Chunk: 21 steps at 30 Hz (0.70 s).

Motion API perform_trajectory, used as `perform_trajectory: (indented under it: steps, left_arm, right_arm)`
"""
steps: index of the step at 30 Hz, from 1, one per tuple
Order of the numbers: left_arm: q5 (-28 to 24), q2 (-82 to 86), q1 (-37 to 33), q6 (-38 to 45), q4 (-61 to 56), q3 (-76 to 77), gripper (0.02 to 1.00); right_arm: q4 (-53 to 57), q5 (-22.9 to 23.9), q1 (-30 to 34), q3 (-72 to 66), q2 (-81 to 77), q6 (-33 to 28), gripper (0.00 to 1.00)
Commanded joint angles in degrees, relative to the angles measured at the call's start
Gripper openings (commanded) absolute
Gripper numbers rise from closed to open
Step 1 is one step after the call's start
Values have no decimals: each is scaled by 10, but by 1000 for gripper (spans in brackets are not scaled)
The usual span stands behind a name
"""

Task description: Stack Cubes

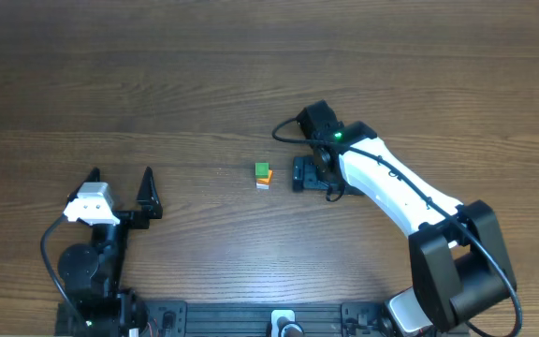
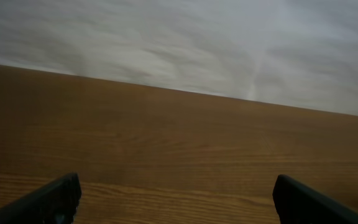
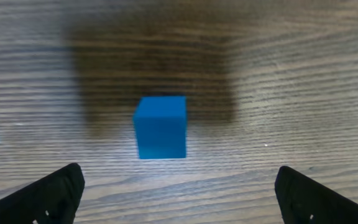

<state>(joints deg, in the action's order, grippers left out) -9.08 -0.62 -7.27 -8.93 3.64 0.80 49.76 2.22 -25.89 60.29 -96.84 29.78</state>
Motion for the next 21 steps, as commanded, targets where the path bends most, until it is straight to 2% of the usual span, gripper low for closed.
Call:
perform_trajectory:
  steps: [1,9,14,16,21]
  left_arm:
    - [-5,5,-4,10,-2,-5,1000]
    - [-5,5,-4,10,-2,-5,1000]
    - [-5,5,-4,10,-2,-5,1000]
    - [-5,5,-4,10,-2,-5,1000]
    - [-5,5,-4,10,-2,-5,1000]
  right_arm:
    - [-18,-2,4,-7,-30,-12,976]
    - [-54,-2,5,-7,-80,-14,947]
    - [-61,-2,8,-5,-82,-14,873]
    - [-61,-2,8,-3,-82,-14,827]
    - [-61,-2,8,-1,-82,-14,627]
